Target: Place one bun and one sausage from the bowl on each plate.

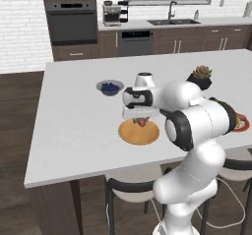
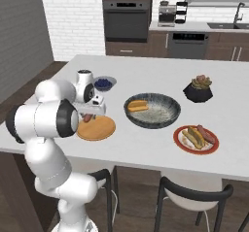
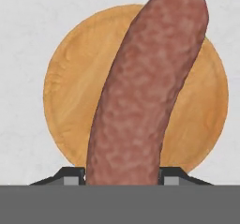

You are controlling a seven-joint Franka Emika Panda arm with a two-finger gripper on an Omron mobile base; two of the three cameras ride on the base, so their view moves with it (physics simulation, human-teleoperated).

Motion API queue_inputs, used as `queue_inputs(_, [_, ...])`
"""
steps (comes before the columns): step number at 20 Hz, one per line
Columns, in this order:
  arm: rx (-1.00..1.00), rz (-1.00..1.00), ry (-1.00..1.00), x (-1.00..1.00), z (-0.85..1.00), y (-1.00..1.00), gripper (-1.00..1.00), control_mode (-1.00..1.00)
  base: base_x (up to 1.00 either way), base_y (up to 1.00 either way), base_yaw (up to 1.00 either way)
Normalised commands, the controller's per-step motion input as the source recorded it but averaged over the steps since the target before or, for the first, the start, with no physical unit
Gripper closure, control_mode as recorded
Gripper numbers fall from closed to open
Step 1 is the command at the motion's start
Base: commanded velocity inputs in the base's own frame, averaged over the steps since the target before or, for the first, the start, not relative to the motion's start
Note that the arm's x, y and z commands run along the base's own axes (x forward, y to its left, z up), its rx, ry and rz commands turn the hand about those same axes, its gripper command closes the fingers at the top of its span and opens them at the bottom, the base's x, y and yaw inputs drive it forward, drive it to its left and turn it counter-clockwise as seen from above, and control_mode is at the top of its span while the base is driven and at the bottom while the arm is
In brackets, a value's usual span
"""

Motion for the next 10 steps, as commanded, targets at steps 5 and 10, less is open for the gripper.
queue_inputs(5, [0.00, -0.05, 0.00, 0.06, -0.73, 0.05, 1.00, -1.00, 0.00, 0.00, 0.00])
queue_inputs(10, [0.00, -0.02, 0.00, -0.03, -0.64, 0.19, 1.00, -1.00, 0.00, 0.00, 0.00])
